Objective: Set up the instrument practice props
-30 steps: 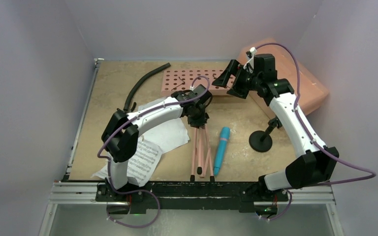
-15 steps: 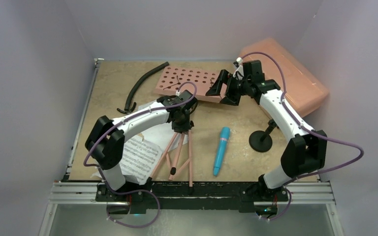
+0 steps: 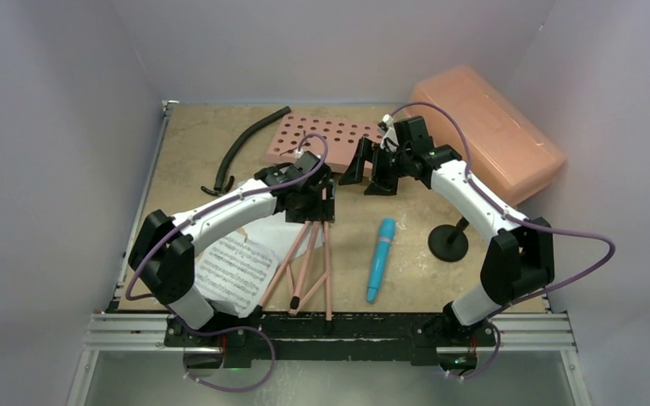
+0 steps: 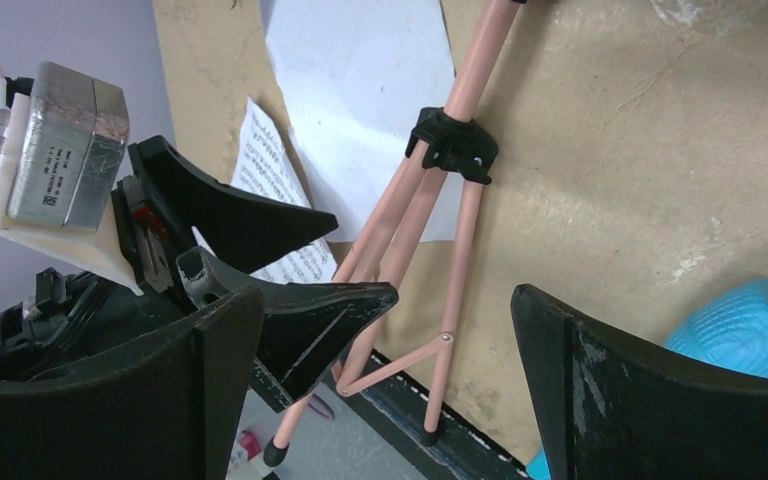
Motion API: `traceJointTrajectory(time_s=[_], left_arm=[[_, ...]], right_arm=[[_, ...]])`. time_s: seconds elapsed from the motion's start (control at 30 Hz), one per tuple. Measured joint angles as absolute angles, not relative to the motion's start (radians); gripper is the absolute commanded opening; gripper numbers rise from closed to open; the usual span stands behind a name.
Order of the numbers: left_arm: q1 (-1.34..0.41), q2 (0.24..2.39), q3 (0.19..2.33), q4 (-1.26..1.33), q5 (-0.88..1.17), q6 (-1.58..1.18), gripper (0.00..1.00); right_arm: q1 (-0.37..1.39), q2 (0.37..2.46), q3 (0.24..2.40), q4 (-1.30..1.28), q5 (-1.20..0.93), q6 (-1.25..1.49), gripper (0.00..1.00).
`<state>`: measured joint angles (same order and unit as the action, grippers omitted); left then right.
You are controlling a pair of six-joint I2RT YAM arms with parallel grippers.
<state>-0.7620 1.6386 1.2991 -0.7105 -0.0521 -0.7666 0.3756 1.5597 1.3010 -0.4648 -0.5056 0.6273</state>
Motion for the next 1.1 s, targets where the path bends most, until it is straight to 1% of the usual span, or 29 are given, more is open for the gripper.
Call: traceJointTrajectory(time_s=[0.07,0.27,0.5,0.77,0.87,0.97,1.1], left_arm=[[-0.757,1.629,1.283,-0.711,-0.053,-0.767,0.80],[-0.747,1.623,1.234,-0.710,-0.051,-0.765,0.84],[-0.747,1.646,1.163,-0.678,-0.010,-0.755,0.85],[-0.748,1.721,1.147,-0.612,0.027,-0.755,0.84],[-0.750,1.759,1.156,-0.617,0.014,-0.756,0.80],[-0.760,1.784,1.170,-0.624,-0.008,-0.756,0.73],[-0.764,1.789,1.175,-0.627,-0.033,-0.755,0.52]], right_arm=[[0.379,1.560,1.301,-0.464,-0.489,0.627,0.95],[0.381,1.560,1.301,-0.464,-0.444,0.618,0.95],[0.381,1.566,1.303,-0.467,-0.416,0.601,0.95],[0.381,1.566,1.303,-0.465,-0.410,0.601,0.95],[0.381,1.566,1.303,-0.465,-0.411,0.601,0.95],[0.381,1.566,1.303,-0.465,-0.411,0.601,0.95],[0.381,1.568,1.303,-0.464,-0.411,0.601,0.95]])
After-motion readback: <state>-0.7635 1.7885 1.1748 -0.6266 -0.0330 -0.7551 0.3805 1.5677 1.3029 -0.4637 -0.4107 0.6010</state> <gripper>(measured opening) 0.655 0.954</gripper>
